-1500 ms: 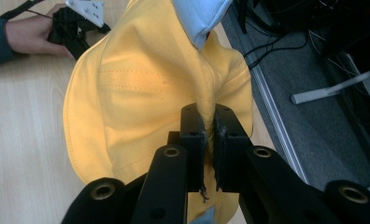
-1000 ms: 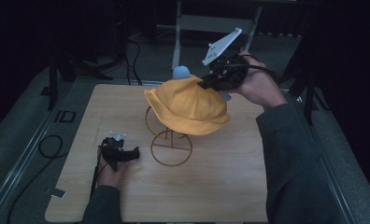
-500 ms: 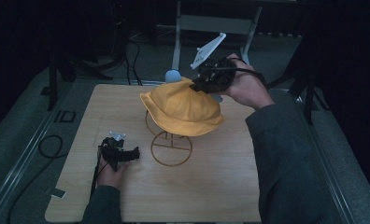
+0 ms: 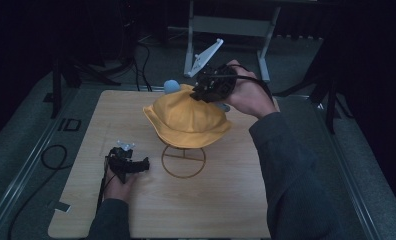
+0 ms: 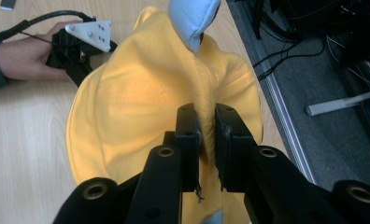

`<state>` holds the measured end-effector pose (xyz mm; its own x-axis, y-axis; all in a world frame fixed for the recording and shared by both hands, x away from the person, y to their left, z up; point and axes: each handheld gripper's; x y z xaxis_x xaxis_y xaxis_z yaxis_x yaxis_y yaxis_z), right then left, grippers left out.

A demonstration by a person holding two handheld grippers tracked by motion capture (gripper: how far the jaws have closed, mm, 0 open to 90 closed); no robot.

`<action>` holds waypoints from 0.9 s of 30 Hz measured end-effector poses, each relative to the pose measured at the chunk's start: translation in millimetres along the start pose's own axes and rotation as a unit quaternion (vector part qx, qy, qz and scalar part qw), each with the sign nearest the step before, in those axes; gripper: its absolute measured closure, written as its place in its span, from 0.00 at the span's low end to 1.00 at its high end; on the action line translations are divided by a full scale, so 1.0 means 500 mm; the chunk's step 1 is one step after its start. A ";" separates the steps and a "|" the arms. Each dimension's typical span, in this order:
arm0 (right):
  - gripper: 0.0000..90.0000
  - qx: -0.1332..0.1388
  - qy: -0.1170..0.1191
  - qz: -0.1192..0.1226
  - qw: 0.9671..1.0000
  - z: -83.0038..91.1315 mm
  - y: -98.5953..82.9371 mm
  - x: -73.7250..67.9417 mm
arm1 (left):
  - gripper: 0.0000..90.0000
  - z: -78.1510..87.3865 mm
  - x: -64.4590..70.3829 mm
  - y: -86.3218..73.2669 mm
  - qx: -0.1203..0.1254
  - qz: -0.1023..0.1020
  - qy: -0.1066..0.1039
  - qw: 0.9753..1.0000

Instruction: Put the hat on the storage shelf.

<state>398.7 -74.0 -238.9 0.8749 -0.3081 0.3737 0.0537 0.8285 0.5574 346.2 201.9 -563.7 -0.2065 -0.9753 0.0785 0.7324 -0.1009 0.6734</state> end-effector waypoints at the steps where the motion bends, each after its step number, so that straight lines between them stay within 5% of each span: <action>1: 0.89 0.000 0.000 0.000 1.000 -0.003 0.002 -0.001 | 0.00 0.000 0.000 0.000 0.000 0.000 0.000 1.000; 13: 0.85 -0.011 0.019 0.006 1.000 -0.055 0.022 -0.026 | 0.00 0.000 0.000 0.000 0.000 0.000 0.001 1.000; 22: 0.85 -0.049 0.023 0.019 0.998 -0.083 0.013 -0.040 | 0.00 0.000 0.000 0.000 0.001 0.000 0.002 1.000; 27: 0.61 -0.041 0.035 0.009 0.999 -0.074 0.013 -0.035 | 0.00 0.000 0.000 0.000 0.002 0.000 0.001 1.000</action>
<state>401.6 -45.8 -269.5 0.9074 -0.2621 0.3286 0.0748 0.8700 0.4874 346.4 201.8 -563.9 -0.2047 -0.9758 0.0762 0.7302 -0.1004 0.6758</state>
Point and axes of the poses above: each handheld gripper's, and its own axes: z roughly backward along the jaws, y roughly out of its top, x roughly to its right, and after that the axes turned 6 degrees about -y, right-handed
